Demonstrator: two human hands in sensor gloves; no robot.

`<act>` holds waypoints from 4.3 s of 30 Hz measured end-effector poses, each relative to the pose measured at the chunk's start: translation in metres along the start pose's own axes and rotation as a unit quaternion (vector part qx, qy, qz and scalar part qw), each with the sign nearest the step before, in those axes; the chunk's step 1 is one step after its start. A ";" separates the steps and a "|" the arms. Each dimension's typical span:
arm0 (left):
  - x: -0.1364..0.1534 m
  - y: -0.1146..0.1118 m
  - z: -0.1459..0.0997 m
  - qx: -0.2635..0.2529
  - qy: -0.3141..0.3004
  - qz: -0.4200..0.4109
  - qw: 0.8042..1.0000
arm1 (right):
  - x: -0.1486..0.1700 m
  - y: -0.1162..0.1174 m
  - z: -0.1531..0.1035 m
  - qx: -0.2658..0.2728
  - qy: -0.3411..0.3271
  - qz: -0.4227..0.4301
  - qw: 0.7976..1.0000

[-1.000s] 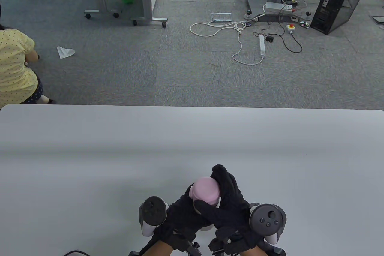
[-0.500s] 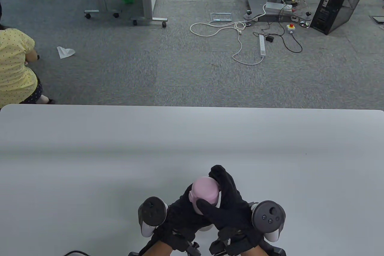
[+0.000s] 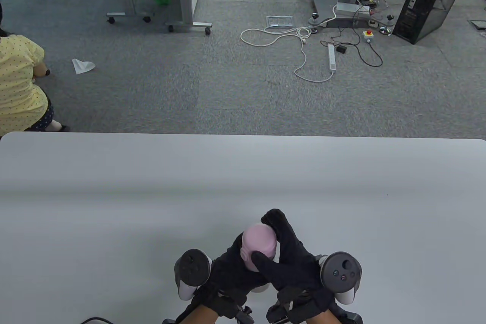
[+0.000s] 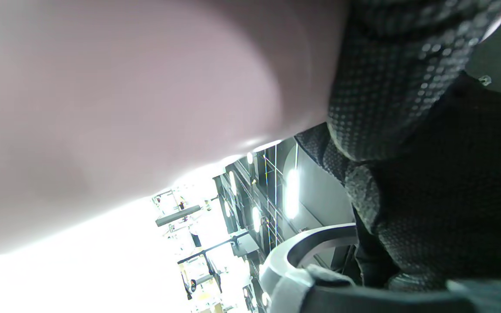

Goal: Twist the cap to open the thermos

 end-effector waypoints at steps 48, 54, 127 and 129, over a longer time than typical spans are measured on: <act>0.001 0.000 -0.001 0.001 0.001 0.004 1.000 | -0.001 0.001 0.000 -0.010 0.009 0.004 1.000; 0.001 0.000 -0.001 0.003 0.000 0.003 1.000 | -0.006 0.001 -0.002 0.007 0.010 -0.078 0.997; 0.006 0.007 -0.004 -0.009 0.009 0.002 1.000 | 0.027 -0.044 -0.003 0.137 0.028 -0.094 0.986; 0.006 0.007 -0.004 -0.009 0.008 0.003 1.000 | 0.034 -0.047 -0.003 0.144 0.039 -0.100 0.984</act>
Point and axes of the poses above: the tracker on the back of each hand, its own x axis roughly to the little-finger side, its own z axis roughly from the wrist to the fingertips, y = z × x, the point moved 1 cm from there along z, roughly from the wrist to the fingertips, and after that the axes turned 2 degrees about y, right-handed, at the moved point
